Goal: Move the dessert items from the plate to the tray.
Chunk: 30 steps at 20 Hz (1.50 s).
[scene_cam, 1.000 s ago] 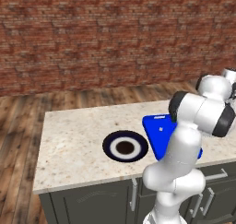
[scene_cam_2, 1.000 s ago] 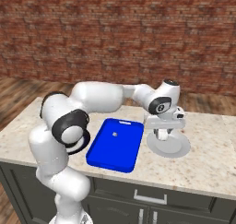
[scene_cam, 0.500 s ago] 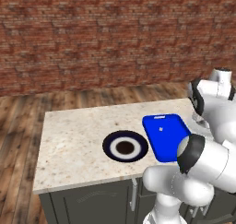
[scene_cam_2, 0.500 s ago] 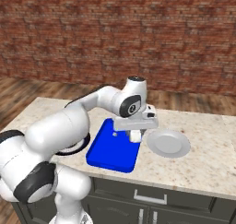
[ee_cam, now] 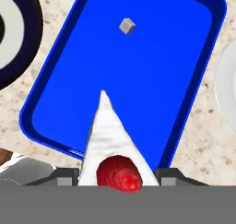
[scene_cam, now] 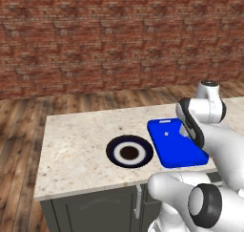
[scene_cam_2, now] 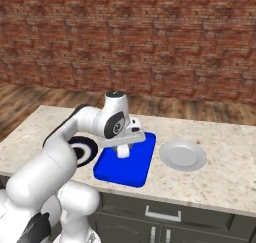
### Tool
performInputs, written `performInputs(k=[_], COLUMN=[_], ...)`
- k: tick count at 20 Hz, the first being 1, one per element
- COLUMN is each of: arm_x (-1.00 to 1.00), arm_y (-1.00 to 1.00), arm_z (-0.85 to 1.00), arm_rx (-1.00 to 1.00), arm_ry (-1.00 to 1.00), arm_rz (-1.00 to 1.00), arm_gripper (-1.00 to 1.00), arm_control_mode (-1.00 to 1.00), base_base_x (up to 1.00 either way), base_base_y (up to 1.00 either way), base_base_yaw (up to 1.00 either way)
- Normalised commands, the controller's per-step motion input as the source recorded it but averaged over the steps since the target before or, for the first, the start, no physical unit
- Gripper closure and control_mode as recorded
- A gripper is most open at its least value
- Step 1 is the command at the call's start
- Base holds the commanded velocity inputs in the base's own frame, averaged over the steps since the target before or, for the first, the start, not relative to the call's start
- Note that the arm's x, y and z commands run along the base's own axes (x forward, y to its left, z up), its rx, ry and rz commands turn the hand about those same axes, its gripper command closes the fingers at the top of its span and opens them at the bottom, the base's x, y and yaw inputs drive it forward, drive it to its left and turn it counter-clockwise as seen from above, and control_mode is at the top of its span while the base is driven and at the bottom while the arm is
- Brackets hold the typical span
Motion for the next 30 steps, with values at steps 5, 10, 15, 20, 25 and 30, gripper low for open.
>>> performInputs(k=[5,10,15,20,25,30], arm_x=[0.16,0.1,0.09,0.01,0.0,0.0], arm_y=[0.09,0.09,0.0,0.0,0.0,0.0], arm_z=[-0.24,-0.38,-0.29,-0.24,-0.37,-0.28], arm_rx=[0.01,0.0,0.0,0.01,0.0,0.0], arm_ry=[0.03,0.0,-0.06,-0.06,0.0,0.0], arm_rz=[0.16,0.11,0.04,0.01,-0.01,0.0], arm_gripper=[1.0,1.0,1.0,1.0,1.0,1.0], arm_control_mode=[-1.0,-1.0,-1.0,-1.0,-1.0,-1.0], base_base_x=[0.0,0.0,0.0,0.0,0.0,0.0], base_base_y=[0.0,0.0,0.0,0.0,0.0,0.0], base_base_yaw=[0.0,0.0,0.0,0.0,0.0,0.0])
